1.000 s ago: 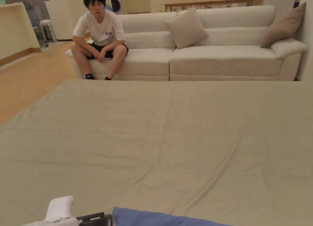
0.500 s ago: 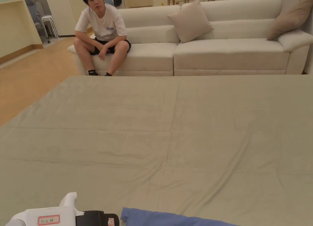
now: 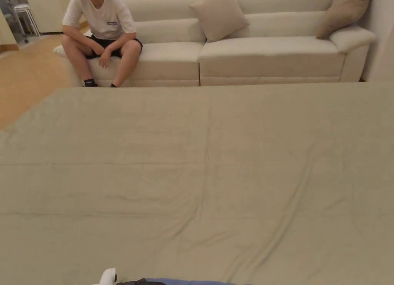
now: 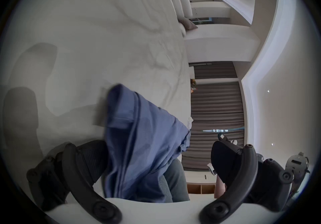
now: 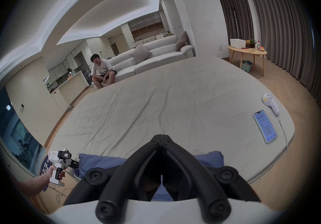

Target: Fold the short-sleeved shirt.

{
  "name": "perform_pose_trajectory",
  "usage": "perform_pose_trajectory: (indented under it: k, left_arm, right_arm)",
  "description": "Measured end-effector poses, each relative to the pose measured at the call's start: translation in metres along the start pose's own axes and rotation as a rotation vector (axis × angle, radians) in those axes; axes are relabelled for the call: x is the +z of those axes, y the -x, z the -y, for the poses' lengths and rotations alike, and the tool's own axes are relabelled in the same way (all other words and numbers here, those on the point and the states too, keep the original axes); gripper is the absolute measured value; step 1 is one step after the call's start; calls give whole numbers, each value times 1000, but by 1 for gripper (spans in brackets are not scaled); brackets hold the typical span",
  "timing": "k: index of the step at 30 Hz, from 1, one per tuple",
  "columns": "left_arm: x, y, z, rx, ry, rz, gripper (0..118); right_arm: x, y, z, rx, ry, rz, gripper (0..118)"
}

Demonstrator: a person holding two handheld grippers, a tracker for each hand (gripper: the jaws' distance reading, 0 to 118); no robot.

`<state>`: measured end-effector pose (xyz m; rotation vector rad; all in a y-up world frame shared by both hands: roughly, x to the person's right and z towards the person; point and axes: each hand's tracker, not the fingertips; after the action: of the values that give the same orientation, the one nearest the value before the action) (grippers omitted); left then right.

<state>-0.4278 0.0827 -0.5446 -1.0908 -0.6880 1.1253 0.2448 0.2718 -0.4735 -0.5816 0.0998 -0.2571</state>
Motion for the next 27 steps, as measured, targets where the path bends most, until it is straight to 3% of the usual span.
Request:
perform_pose_trajectory:
  k: [1, 2, 3, 4, 5, 6, 9, 14, 19, 22, 24, 27]
  left_arm:
    - [1, 1, 1, -27, 31, -30, 110]
    - [1, 2, 0, -59, 48, -45, 91]
    - [-17, 22, 7, -71, 47, -165, 44]
    - [-20, 32, 7, -79, 74, -331, 4]
    - [-20, 40, 8, -41, 69, -338, 4]
    - [-22, 39, 6, 38, 34, -95, 4]
    - [-51, 19, 6, -70, 45, -249, 4]
    - [-19, -13, -28, -142, 129, -172, 3]
    - [30, -32, -42, -116, 89, -184, 3]
    - [67, -32, -55, 12, -25, -201, 3]
    - [88, -45, -39, -45, -67, -351, 3]
    - [117, -46, -36, 36, -102, -539, 3]
  right_arm:
    - [-1, 5, 0, 11, 11, 0, 0]
    - [-3, 7, 1, 17, 13, 2, 0]
    - [-5, 7, 2, 18, 14, 2, 0]
    - [-7, 6, 3, 16, 16, 0, 0]
    - [-7, 8, 4, 12, 21, -2, 0]
    - [-9, 8, 5, 9, 25, -3, 0]
    - [-11, 8, 8, 3, 37, 7, 0]
    - [-9, 8, 8, -2, 43, 15, 0]
    - [-5, 16, 12, 1, 37, 15, 0]
    - [-6, 20, 14, 5, 48, 15, 0]
    - [-6, 24, 16, 3, 51, 8, 0]
    - [-9, 30, 15, 17, 58, -6, 0]
